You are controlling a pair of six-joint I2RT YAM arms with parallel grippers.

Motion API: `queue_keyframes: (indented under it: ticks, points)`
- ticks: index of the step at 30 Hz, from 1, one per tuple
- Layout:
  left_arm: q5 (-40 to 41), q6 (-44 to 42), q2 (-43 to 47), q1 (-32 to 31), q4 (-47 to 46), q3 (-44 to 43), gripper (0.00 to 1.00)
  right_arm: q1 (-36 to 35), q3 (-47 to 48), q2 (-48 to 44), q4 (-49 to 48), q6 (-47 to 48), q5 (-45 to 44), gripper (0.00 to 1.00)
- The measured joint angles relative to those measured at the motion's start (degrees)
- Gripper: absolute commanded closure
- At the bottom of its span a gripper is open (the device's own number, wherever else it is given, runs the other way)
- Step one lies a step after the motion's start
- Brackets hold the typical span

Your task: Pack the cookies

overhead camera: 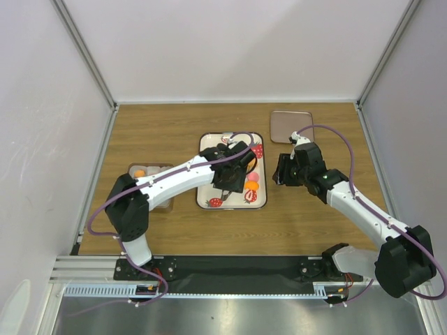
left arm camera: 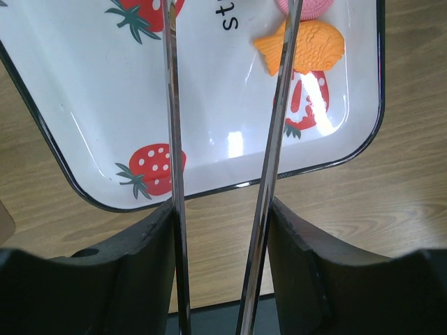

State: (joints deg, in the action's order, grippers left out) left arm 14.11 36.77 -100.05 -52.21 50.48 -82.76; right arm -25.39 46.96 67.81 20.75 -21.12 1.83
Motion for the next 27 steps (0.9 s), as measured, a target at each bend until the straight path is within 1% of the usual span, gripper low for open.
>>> queue_keyframes:
  ticks: [14,23,27]
  points:
    - [-0.8,-0.8,-1.3,1.5,-1.2,-0.2,0.47,0.0,0.0,0.0,0.0,0.0,0.0,0.49]
    - [-0.8,-0.8,-0.3,3.3,-1.9,3.1,0.47,0.0,0.0,0.0,0.0,0.0,0.1,0.49]
    - [-0.9,-0.8,-0.3,3.3,-2.1,3.3,0.50,0.0,0.0,0.0,0.0,0.0,0.1,0.49]
